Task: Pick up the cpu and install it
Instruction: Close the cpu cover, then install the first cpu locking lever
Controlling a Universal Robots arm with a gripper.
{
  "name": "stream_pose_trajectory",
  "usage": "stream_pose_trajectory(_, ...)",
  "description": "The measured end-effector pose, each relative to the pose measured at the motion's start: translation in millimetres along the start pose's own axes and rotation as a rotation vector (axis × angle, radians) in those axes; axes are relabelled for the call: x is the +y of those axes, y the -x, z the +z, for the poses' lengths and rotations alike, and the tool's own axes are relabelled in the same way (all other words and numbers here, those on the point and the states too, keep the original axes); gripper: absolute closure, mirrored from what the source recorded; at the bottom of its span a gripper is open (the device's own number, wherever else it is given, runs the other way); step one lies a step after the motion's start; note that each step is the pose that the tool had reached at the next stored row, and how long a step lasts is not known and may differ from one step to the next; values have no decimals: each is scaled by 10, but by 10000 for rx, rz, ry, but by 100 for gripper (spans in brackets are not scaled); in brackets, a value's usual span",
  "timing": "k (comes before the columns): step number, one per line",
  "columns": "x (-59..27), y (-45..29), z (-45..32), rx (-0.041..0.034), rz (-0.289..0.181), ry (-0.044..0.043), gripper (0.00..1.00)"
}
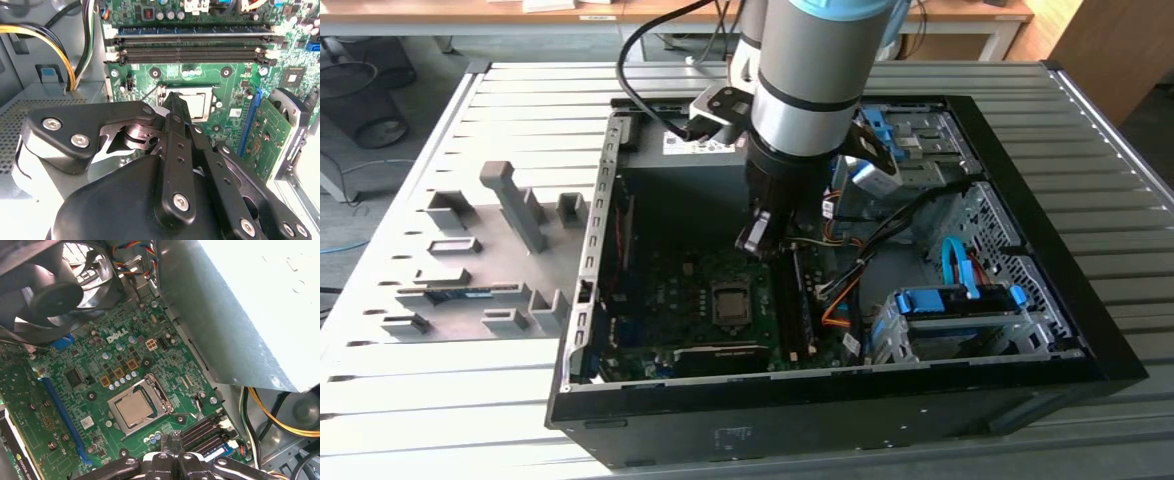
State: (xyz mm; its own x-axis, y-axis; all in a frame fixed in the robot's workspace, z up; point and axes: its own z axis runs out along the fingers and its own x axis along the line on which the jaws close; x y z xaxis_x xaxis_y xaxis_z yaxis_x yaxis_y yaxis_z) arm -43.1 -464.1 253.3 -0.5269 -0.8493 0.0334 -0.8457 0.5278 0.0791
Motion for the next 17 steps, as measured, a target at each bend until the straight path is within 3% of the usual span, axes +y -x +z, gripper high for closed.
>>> stream_pose_trajectory(8, -11, 167, -6, -11, -2, 37, 90)
stream_pose_trajectory(17, 74, 317, 49, -241, -27, 183, 90)
